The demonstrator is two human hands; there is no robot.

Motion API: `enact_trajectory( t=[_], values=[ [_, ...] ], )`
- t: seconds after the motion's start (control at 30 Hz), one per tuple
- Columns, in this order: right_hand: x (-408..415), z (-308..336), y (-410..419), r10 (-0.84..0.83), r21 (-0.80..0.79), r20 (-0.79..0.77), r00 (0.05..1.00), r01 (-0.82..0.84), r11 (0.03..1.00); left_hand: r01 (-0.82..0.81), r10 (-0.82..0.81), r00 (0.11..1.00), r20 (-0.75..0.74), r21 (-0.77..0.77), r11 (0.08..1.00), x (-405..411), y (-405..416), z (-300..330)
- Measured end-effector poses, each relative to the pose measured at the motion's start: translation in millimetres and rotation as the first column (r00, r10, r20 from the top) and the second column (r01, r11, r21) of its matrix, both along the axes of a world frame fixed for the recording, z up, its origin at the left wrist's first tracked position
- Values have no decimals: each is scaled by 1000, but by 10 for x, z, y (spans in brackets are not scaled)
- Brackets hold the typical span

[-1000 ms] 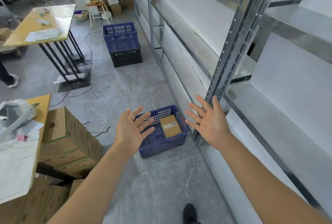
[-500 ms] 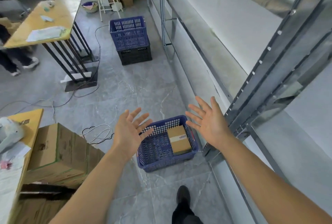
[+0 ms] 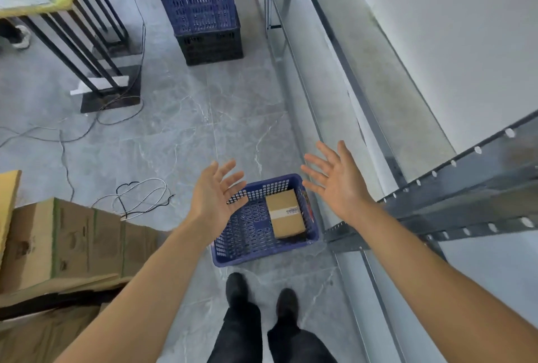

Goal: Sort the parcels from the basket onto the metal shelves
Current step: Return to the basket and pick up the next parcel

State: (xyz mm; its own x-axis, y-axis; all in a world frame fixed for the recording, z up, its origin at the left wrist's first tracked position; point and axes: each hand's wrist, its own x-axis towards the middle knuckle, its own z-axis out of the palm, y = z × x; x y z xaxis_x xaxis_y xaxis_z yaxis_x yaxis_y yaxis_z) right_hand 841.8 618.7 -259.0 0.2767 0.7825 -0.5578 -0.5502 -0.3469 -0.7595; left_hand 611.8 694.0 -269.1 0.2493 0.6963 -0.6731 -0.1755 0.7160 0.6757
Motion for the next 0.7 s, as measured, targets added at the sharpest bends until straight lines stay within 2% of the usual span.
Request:
enact_trajectory(
  t=[0.23, 0.47, 0.7],
  values=[
    [52, -692, 299, -136, -104, 73, 988, 143, 984, 139, -143, 988, -60, -65, 988, 116, 662, -702],
    [205, -1831, 682, -13, -238, 152, 988, 49, 970, 196, -209, 972, -105, -118, 973, 180, 1160, -1789],
    [482, -3252, 1055, 156, -365, 201, 967, -73, 928, 216, -246, 960, -134, -207, 954, 424, 1194, -3239]
  ],
)
